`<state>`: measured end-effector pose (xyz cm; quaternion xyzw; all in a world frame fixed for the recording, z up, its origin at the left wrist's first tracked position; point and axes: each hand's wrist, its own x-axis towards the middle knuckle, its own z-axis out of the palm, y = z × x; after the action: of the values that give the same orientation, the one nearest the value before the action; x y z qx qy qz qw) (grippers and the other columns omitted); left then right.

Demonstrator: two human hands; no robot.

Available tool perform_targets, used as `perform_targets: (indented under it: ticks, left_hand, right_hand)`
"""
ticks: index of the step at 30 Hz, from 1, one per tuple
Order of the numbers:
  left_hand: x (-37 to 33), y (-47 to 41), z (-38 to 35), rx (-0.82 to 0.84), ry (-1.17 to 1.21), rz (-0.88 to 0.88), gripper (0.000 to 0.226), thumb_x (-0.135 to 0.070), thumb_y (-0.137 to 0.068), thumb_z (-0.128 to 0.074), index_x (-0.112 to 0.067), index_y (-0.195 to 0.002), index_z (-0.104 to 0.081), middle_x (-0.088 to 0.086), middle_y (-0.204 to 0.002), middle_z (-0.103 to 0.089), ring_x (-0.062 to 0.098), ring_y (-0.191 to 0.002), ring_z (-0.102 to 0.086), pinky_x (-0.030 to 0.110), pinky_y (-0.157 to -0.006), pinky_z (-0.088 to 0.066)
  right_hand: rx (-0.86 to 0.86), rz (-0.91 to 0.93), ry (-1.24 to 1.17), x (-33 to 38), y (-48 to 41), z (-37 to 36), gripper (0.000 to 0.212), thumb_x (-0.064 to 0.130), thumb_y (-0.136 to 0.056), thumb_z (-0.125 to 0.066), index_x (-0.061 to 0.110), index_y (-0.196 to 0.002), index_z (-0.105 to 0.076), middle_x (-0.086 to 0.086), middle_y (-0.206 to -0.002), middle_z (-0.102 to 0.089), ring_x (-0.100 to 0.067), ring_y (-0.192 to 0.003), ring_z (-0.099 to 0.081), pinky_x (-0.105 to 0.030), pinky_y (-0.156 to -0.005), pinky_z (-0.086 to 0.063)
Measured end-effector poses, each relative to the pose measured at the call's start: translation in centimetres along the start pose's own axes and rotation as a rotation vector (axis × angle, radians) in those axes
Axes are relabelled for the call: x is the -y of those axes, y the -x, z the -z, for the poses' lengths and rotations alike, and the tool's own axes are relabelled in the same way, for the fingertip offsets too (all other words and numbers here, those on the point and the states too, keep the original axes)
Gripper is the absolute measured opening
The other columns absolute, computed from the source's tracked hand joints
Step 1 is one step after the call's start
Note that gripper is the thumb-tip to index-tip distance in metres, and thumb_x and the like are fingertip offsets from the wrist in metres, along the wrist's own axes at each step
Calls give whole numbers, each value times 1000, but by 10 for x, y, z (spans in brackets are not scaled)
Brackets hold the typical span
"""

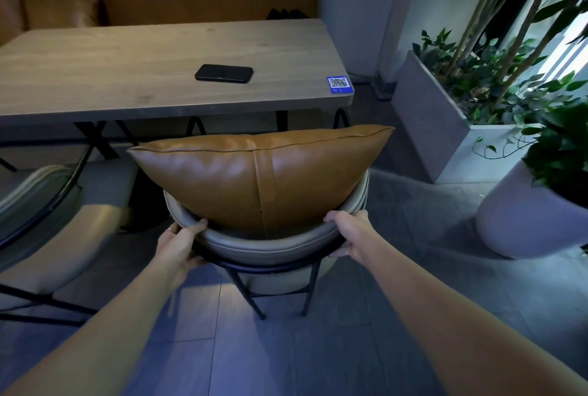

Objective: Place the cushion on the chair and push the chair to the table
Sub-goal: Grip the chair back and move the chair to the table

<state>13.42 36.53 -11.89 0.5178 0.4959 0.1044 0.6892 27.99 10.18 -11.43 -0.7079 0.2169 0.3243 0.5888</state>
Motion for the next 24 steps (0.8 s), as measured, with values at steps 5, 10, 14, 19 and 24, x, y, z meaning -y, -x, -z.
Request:
perform_targets:
  ticks: [5,10,14,19,24]
  left_hand:
    - [0,-1,-2,8,-13,-2,14,-16,-94,-70,-20,-104,-62,9,-115,-68,35,-110,-62,47,-75,-55]
    - [2,1,-5,-5,-14,-5,28,-16,-94,-70,-17,-120,-60,11,-120,-68,35,-112,-63,45,-72,-55]
    - [3,0,-5,-32,-30,-1,31,-15,-91,-71,-15,-120,-61,16,-124,-68,39,-114,-64,43,-66,-54]
    - [2,4,-5,-52,-45,2,39,-14,-90,-70,-14,-127,-59,17,-128,-66,41,-117,-63,46,-67,-56]
    - [4,5,-7,-65,-46,8,33,-14,-89,-71,-16,-119,-59,18,-125,-66,43,-116,-63,47,-67,-56]
  right_hand:
    - [-24,5,58,5,-3,-2,92,11,-94,-66,14,-164,-5,-16,-157,-35,-44,-135,-45,-58,-78,-60]
    - [-16,-3,63,7,-4,2,93,11,-95,-65,15,-164,-3,-16,-160,-32,-44,-137,-44,-62,-89,-58]
    - [-7,-12,67,7,-3,3,94,11,-95,-66,14,-164,-1,-17,-160,-30,-44,-138,-43,-64,-94,-55]
    - [4,-9,86,6,-3,7,96,13,-95,-67,15,-164,0,-15,-161,-28,-44,-140,-40,-63,-93,-56]
    - [30,-20,102,8,-1,9,98,14,-94,-69,16,-164,0,-16,-162,-27,-45,-139,-43,-61,-91,-58]
